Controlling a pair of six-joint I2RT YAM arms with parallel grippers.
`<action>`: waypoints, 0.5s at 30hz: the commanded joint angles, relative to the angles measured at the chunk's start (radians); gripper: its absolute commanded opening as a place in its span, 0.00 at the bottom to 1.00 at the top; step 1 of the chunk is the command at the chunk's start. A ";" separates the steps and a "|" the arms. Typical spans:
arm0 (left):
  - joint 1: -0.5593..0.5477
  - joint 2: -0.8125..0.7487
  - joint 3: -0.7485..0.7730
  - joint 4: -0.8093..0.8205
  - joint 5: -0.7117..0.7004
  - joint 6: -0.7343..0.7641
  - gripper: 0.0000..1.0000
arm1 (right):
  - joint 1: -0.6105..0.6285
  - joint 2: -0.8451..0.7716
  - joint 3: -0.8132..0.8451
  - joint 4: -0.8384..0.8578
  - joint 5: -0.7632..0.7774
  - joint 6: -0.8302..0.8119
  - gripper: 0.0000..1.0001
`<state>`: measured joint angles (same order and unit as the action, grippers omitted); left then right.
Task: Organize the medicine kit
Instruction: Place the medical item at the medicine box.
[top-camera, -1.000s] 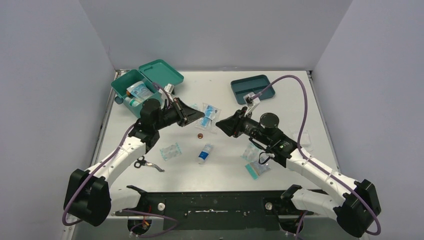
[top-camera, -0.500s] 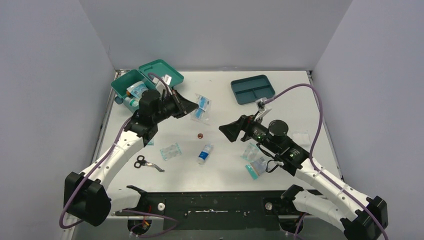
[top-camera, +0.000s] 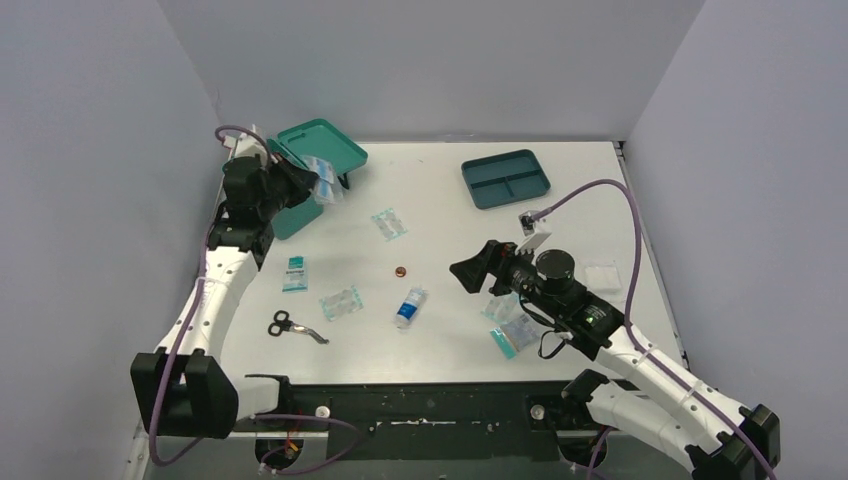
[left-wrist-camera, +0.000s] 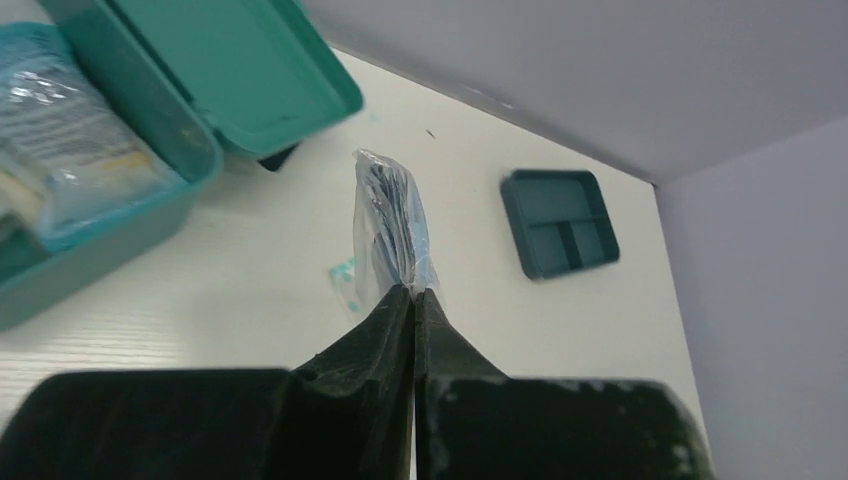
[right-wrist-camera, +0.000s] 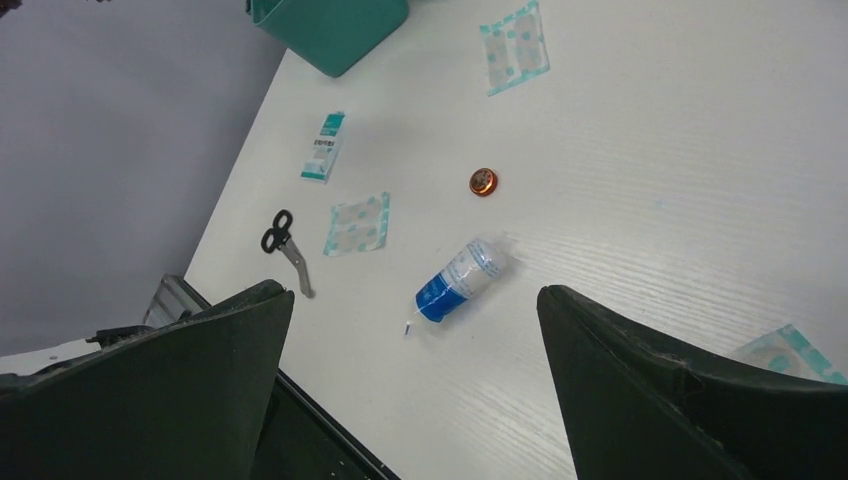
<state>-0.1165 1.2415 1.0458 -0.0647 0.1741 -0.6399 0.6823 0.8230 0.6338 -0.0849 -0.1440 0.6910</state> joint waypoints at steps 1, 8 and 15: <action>0.125 0.029 0.057 0.040 -0.043 0.053 0.00 | 0.005 -0.036 -0.018 0.009 0.031 0.011 1.00; 0.274 0.142 0.082 0.142 -0.031 0.063 0.00 | 0.005 0.001 0.022 -0.029 0.031 -0.024 1.00; 0.349 0.276 0.132 0.218 -0.010 0.051 0.00 | 0.002 0.000 0.028 -0.042 0.052 -0.024 1.00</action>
<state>0.1993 1.4677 1.1023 0.0349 0.1425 -0.5949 0.6823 0.8230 0.6167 -0.1368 -0.1276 0.6853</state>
